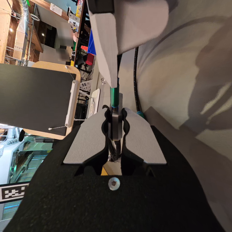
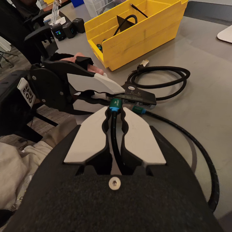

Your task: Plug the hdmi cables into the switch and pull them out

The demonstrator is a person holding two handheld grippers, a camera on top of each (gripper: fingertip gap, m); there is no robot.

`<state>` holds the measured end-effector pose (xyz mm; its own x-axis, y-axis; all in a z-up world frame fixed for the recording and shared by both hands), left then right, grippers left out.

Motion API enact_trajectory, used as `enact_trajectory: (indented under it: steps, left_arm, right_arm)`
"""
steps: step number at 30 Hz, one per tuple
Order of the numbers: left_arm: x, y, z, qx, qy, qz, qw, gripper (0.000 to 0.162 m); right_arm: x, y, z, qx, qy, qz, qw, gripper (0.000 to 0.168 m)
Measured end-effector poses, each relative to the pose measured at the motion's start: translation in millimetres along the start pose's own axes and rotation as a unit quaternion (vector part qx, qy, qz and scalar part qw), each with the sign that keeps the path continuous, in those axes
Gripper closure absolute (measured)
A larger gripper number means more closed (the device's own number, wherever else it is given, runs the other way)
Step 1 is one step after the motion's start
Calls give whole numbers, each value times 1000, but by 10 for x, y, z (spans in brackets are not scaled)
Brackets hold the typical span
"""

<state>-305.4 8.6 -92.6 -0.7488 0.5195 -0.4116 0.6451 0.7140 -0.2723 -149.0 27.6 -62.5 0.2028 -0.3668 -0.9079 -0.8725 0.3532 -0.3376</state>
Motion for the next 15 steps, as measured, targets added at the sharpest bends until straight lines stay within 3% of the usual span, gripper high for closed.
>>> enact_trajectory:
  steps: [6,12,15]
  left_arm:
    - [32,35,-26,-6,1,-18,1000,143]
    - [9,60,25,-11,15,-26,999,143]
    - [-22,48,19,-14,15,-20,1000,143]
  right_arm:
    - [-80,-45,-42,43,-65,-9,997,158]
    - [-132,-68,-100,62,-77,-26,995,143]
    - [-106,-23,-128,74,-80,-47,993,150]
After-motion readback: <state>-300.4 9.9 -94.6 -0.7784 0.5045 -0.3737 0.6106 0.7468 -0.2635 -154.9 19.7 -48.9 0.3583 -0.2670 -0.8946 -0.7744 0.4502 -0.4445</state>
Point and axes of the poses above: each gripper's, where its closed fingertips meet, y out along the fingers, x out of its underside, z = x × y across the jaws, the point moved 10 cm from there along -y, back along the fingers, and after that the axes turned 7 degrees about z, right-handed, at the moved point
